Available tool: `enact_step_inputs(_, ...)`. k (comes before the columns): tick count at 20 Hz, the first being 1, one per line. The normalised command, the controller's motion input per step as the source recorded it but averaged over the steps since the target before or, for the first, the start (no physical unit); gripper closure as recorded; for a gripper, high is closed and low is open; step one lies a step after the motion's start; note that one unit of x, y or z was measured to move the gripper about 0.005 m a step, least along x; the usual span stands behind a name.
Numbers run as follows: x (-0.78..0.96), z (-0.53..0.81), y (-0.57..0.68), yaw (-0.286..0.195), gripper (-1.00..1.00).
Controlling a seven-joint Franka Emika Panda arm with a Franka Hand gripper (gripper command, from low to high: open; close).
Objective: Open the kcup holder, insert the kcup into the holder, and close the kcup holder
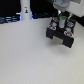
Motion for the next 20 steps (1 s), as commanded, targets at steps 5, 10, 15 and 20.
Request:
enact_step_inputs(5,0.02,-0.27,-0.02,0.006,1.00)
enact_step_inputs(10,-0.01,-0.20,-0.03,0.009,1.00)
enact_step_inputs(15,0.09,0.29,-0.18,-0.011,1.00)
enact_step_inputs(20,0.02,-0.14,0.01,0.024,1.00)
